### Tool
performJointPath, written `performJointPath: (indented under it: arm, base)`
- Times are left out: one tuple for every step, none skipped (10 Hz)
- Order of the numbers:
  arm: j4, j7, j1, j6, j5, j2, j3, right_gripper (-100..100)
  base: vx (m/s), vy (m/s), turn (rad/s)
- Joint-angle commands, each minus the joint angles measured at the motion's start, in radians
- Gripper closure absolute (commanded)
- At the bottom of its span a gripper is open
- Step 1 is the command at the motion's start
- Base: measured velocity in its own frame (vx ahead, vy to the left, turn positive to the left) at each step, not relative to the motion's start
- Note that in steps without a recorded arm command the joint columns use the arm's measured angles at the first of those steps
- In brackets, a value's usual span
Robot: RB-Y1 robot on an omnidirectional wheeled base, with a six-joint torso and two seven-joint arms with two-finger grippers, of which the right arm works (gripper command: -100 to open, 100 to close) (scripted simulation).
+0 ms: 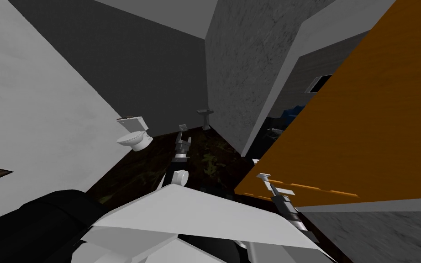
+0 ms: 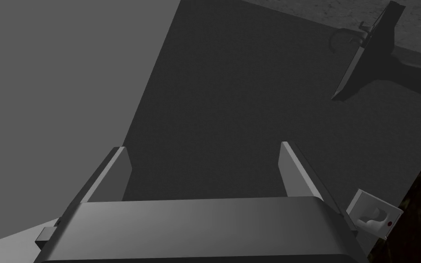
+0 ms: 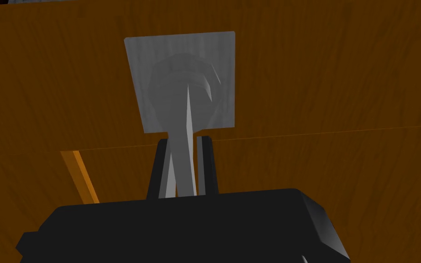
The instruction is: Pull the door open
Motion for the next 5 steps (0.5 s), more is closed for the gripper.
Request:
performJointPath:
  arm:
    - [0.004, 0.008, -0.013, 0.014, -0.003, 0.006, 0.001, 100]
    - [0.001, 0.012, -0.021, 0.027, -0.006, 0.010, 0.001, 100]
    - [-0.003, 0.017, -0.029, 0.041, -0.008, 0.014, 0.001, 100]
    - [-0.006, 0.022, -0.039, 0.056, -0.011, 0.018, 0.001, 100]
    - [-0.010, 0.027, -0.049, 0.071, -0.014, 0.022, 0.001, 100]
  base:
    - [-0.177, -0.089, 0.119]
    - [-0.163, -0.057, 0.106]
    - [-0.186, -0.022, 0.102]
    - [-0.200, -0.033, 0.129]
    - [-0.190, -0.088, 0.137]
